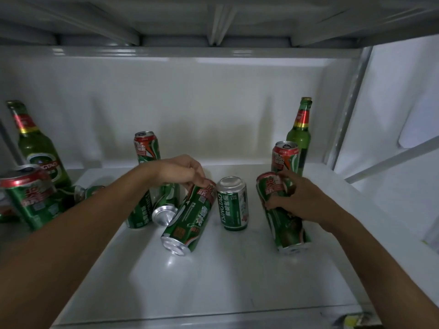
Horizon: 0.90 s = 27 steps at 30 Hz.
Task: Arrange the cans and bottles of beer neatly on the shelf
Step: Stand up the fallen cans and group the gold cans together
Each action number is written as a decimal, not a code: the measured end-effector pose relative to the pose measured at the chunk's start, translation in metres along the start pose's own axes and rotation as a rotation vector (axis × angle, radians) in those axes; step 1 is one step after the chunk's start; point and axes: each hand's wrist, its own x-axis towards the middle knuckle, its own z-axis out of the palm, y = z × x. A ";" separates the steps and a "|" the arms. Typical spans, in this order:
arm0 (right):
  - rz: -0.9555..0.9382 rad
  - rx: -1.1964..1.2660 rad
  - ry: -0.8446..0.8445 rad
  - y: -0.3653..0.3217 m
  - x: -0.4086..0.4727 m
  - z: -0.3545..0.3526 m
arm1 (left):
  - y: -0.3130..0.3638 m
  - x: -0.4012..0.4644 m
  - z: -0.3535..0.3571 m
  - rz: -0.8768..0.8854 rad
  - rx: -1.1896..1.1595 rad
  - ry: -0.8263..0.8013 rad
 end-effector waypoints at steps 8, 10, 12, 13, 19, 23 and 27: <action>-0.162 0.018 0.204 -0.002 -0.028 -0.008 | 0.004 -0.061 -0.014 0.170 -0.140 0.190; -0.181 0.019 0.249 0.001 -0.033 -0.009 | 0.006 -0.076 -0.010 0.240 -0.199 0.238; -0.191 0.033 0.303 0.004 -0.039 -0.010 | 0.008 -0.089 -0.004 0.319 -0.204 0.297; -0.198 0.049 0.328 0.006 -0.041 -0.010 | 0.008 -0.093 0.001 0.353 -0.192 0.332; -0.280 0.161 0.461 0.015 -0.058 -0.010 | -0.001 -0.102 0.031 0.444 -0.233 0.518; -0.328 0.203 0.455 0.022 -0.063 -0.002 | -0.010 -0.105 0.047 0.472 -0.323 0.599; -0.338 0.234 0.434 0.023 -0.063 0.002 | -0.020 -0.112 0.053 0.495 -0.472 0.593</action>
